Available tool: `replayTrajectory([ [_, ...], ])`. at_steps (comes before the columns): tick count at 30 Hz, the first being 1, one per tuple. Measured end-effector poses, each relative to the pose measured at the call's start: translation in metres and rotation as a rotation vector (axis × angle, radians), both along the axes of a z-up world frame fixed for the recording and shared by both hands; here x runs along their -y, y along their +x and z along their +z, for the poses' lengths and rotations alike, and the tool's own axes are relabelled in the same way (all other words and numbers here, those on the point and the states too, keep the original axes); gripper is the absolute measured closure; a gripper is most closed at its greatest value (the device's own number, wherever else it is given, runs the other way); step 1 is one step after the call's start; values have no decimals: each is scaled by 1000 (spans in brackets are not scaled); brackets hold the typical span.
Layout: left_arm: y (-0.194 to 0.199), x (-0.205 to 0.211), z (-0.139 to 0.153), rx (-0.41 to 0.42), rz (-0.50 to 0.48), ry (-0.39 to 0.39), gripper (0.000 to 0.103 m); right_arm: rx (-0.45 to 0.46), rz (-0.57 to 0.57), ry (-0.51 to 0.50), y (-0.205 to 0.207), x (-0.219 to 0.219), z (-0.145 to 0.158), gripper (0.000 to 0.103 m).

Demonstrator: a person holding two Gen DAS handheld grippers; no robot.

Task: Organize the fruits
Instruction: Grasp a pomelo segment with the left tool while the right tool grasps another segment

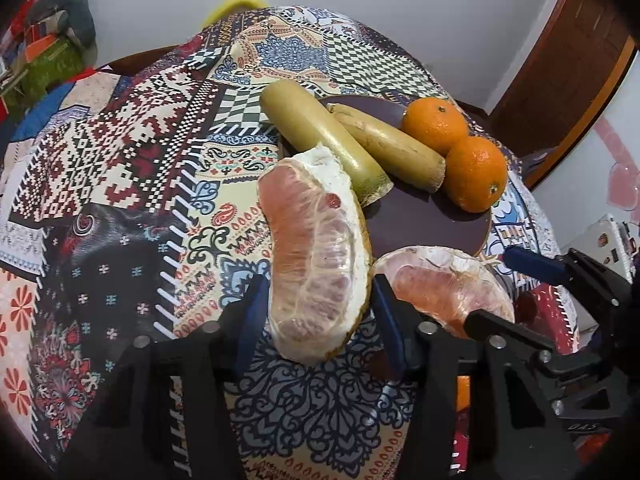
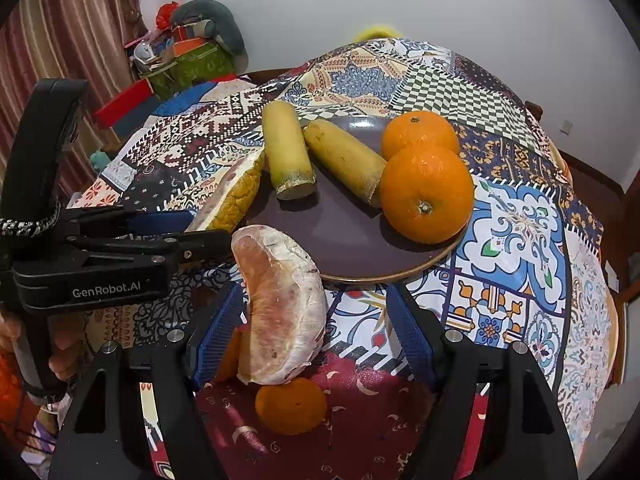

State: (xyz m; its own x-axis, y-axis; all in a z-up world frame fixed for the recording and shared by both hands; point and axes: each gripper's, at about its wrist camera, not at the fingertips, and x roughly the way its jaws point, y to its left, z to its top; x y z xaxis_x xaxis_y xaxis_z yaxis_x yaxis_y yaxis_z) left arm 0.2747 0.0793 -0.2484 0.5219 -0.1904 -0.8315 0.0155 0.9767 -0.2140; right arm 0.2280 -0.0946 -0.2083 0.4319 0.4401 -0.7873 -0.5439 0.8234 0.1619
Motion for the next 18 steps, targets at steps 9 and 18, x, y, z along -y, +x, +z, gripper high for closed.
replayTrajectory([
  [9, -10, -3, 5, 14, 7, 16, 54, -14, 21, 9, 0, -6, -4, 32],
  [18, -55, -30, 15, 26, 50, 42, 54, -24, 38, 5, 3, -11, -5, 42],
])
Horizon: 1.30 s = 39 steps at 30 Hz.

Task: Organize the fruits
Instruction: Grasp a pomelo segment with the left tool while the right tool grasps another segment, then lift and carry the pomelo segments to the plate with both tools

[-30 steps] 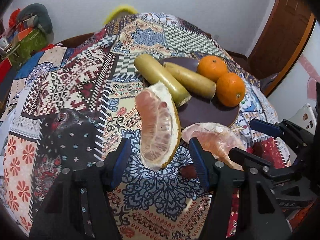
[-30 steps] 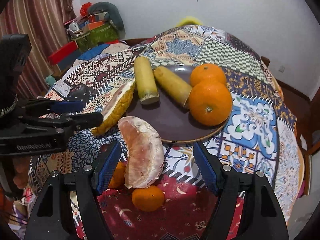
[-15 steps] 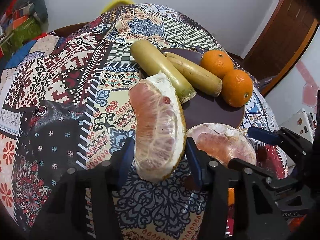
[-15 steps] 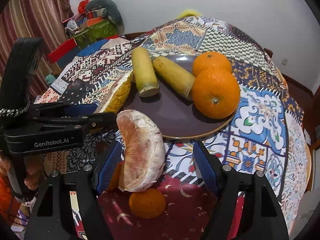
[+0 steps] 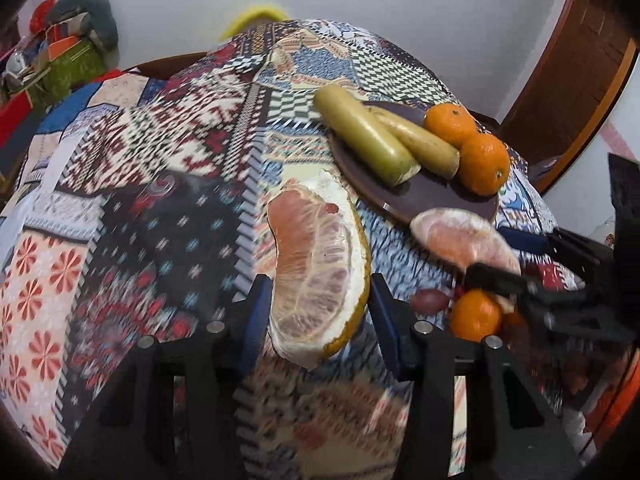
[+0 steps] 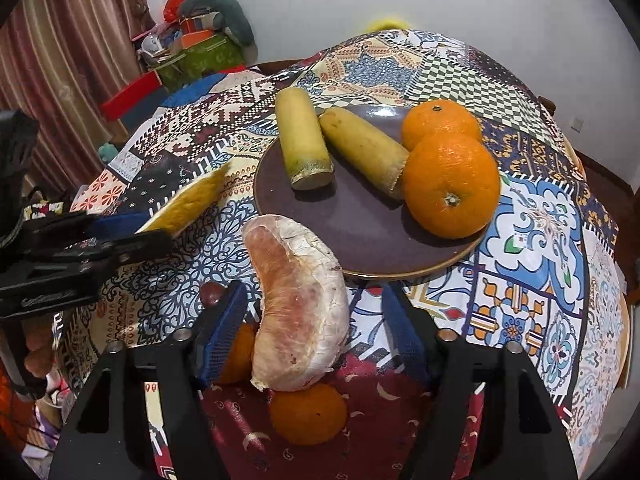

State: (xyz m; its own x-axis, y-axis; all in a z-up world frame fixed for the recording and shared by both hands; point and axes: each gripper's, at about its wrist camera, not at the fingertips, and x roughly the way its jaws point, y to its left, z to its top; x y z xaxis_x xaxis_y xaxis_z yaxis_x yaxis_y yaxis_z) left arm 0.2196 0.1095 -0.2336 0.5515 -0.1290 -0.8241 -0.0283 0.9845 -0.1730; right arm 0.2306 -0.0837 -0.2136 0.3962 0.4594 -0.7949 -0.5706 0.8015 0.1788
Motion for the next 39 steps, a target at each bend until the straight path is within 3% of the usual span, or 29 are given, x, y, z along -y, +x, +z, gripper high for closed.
replayTrajectory([
  [7, -25, 3, -2, -18, -12, 8, 54, -3, 9, -18, 4, -5, -2, 44],
  [14, -21, 10, -7, -43, -47, 36, 54, -8, 5, -29, 4, -7, -2, 44],
  [17, -18, 11, -8, -47, -48, 23, 51, -14, 30, -22, 4, -8, -2, 63],
  [25, -1, 11, -12, -49, -42, 8, 50, 23, 29, -8, -2, -5, 3, 69],
  [29, 9, 12, -16, -47, -24, 16, 50, 16, 18, 52, 0, 4, 12, 80],
  [39, 6, 10, -14, -31, 0, -1, 53, 68, 18, 53, -10, 12, 22, 83],
])
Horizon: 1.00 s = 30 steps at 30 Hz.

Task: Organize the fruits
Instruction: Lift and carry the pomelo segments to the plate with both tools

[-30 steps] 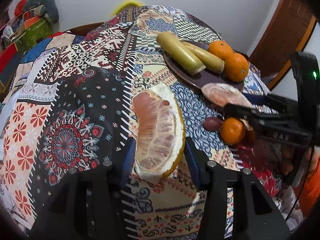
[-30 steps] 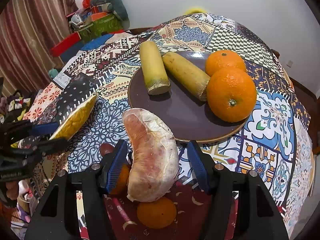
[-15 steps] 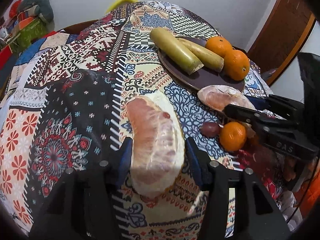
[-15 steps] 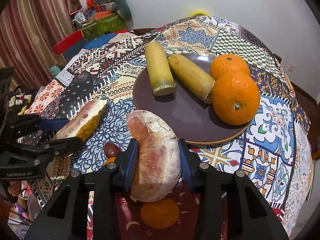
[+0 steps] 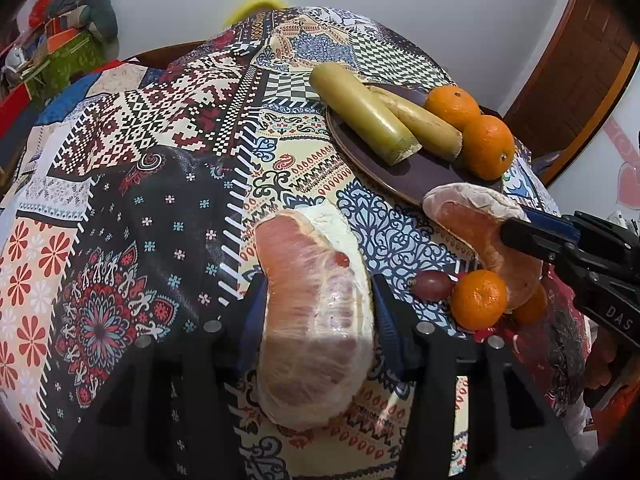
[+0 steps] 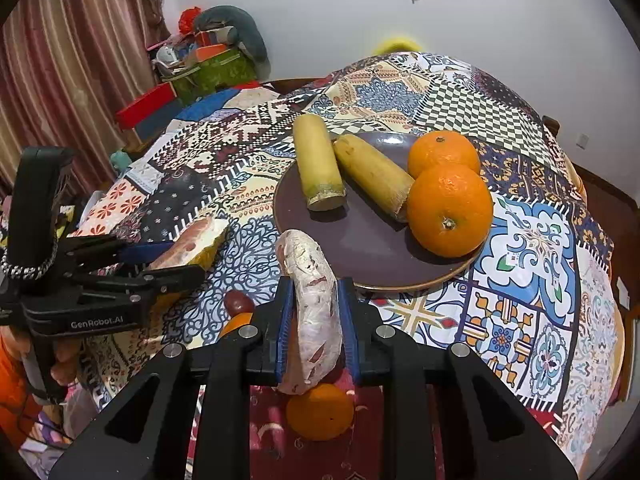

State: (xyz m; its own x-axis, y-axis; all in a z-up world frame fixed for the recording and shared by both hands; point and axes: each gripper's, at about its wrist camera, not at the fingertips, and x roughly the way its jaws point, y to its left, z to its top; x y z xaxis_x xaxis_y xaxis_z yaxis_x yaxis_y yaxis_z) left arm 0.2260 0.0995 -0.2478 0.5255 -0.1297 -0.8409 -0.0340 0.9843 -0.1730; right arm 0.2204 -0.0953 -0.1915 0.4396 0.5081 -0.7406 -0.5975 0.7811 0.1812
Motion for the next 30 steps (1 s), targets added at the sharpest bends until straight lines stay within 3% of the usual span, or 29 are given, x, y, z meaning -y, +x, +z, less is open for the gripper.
replayTrajectory([
  [15, -16, 10, 46, 104, -12, 18, 53, 95, -60, 52, 1, 21, 38, 83],
  [30, 22, 26, 85, 212, -46, 21, 53, 191, -110, 79, 28, 34, 66, 83],
])
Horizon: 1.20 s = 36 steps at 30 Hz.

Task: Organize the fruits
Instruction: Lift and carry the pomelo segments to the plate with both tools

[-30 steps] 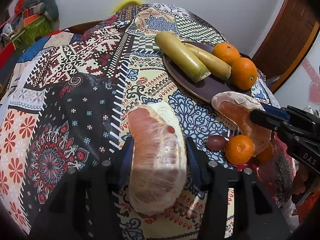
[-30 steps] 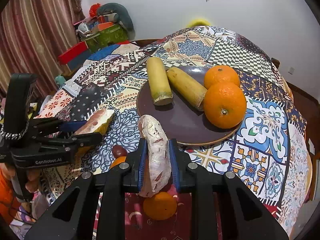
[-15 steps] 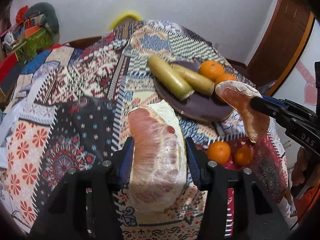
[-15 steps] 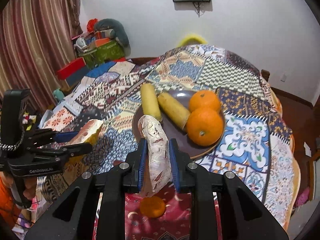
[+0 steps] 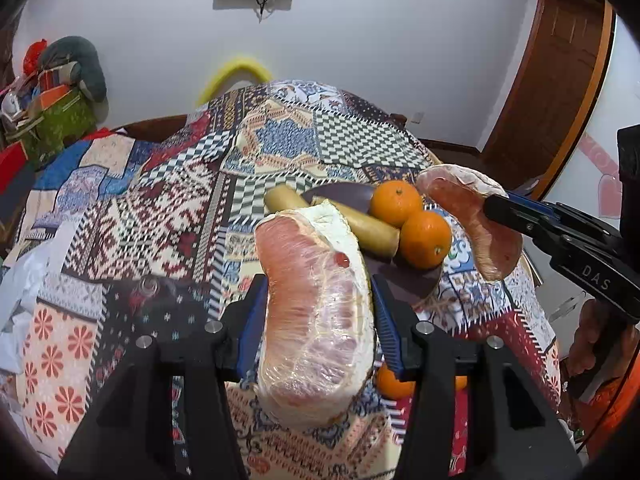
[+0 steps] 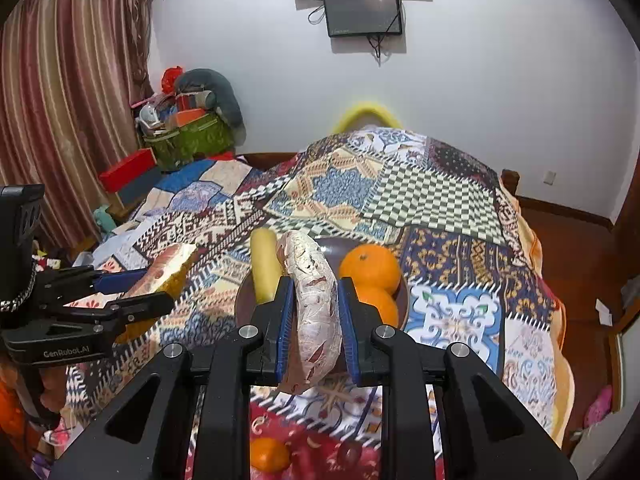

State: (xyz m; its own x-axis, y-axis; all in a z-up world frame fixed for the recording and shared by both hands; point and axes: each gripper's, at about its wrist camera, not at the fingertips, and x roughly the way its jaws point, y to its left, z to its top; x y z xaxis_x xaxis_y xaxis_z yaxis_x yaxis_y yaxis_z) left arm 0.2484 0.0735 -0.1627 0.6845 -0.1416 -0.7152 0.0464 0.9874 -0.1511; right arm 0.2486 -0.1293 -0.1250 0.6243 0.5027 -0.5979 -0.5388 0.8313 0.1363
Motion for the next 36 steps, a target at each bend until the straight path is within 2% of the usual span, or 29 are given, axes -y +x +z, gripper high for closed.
replayTrajectory([
  [9, 31, 8, 1, 25, -14, 9, 53, 38, 7, -17, 24, -9, 3, 83],
  [18, 72, 9, -13, -3, -18, -11, 53, 24, 15, -43, 59, -27, -10, 83],
  [25, 100, 11, -23, -27, -23, -41, 53, -17, 33, -78, 77, -35, -26, 83],
  [36, 119, 2, -29, -43, -17, -90, 53, -88, 70, -101, 92, -42, -45, 82],
])
